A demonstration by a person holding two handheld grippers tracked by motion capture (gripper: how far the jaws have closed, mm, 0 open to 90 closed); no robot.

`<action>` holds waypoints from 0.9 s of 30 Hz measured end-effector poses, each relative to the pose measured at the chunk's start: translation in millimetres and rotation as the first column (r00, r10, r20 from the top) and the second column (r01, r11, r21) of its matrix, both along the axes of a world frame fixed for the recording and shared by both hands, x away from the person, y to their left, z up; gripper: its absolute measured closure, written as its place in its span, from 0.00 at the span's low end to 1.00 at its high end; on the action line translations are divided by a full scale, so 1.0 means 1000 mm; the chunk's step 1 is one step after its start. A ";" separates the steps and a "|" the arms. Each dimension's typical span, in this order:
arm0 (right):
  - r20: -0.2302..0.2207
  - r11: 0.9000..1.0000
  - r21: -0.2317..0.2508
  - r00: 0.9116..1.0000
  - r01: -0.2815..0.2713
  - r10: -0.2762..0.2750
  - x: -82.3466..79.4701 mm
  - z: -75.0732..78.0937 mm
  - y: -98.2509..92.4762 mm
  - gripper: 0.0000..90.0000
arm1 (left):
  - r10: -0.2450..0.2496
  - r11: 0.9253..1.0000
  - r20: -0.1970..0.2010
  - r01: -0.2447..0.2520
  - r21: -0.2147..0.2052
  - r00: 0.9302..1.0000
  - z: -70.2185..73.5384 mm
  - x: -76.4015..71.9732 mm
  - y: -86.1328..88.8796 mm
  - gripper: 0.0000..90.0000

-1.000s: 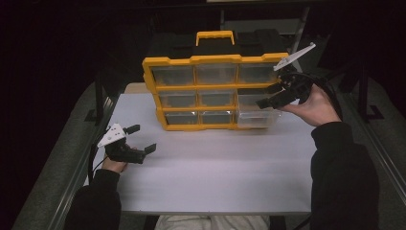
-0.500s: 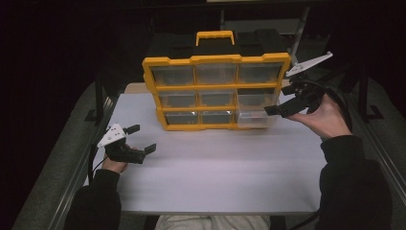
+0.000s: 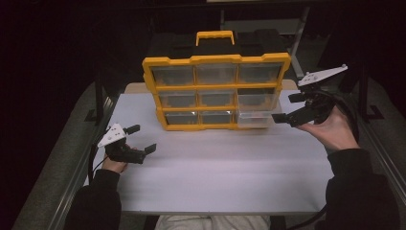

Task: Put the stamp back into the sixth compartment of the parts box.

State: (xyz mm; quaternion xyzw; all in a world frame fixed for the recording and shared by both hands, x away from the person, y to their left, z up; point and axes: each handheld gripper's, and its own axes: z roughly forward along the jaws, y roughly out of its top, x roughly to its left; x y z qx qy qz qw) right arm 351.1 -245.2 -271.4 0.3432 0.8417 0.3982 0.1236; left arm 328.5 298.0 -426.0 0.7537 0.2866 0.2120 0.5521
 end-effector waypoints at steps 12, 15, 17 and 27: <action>-0.015 0.999 0.037 1.000 0.009 -0.008 -0.012 -0.023 -0.012 0.00 | 0.001 1.000 0.000 -0.001 -0.001 1.000 0.000 0.000 0.000 0.00; -0.019 0.999 0.048 1.000 0.008 -0.007 -0.014 -0.029 -0.015 0.00 | 0.003 1.000 -0.001 -0.003 -0.003 1.000 0.000 0.000 0.000 0.00; -0.017 0.998 0.055 1.000 0.009 -0.008 -0.016 -0.034 -0.016 0.00 | 0.003 1.000 0.000 -0.003 -0.002 1.000 0.000 0.000 0.000 0.00; -0.046 0.996 0.083 0.999 0.018 -0.014 -0.023 -0.057 -0.022 0.00 | 0.002 1.000 0.000 -0.002 -0.002 1.000 0.000 0.000 0.000 0.00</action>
